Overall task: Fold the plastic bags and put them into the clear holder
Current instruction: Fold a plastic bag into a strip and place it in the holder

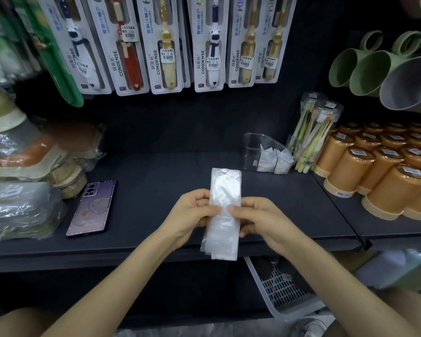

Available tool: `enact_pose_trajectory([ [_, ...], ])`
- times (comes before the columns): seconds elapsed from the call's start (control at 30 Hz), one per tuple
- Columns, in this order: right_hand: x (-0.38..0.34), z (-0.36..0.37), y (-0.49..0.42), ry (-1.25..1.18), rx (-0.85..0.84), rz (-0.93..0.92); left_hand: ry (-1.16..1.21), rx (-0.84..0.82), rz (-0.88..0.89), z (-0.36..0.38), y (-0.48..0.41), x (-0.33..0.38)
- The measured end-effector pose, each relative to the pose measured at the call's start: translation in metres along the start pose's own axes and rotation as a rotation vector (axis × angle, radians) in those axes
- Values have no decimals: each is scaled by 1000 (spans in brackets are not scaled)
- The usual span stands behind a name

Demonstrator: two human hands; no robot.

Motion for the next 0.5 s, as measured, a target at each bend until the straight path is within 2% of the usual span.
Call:
enact_pose_trajectory([
  [0.17, 2, -2, -2, -72, 148, -30, -30, 54, 12, -2, 4, -2],
  [0.3, -3, -1, 1, -174, 206, -103, 67, 81, 7, -4, 3, -3],
  [0.4, -5, 0, 3, -212, 203, -154, 106, 19, -3, 0, 3, 0],
  [0.5, -14, -1, 4, -164, 178, -256, 309, -81, -74, 1, 4, -2],
])
Point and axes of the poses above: each hand's wrist, its own y-axis away from the middle knuckle, its own z-axis out of the palm, x = y × z, the point moved 8 cm from there along -y, towards the middle knuckle, and after that the axes turned 2 degrees about -x, right-handed, at the moved point
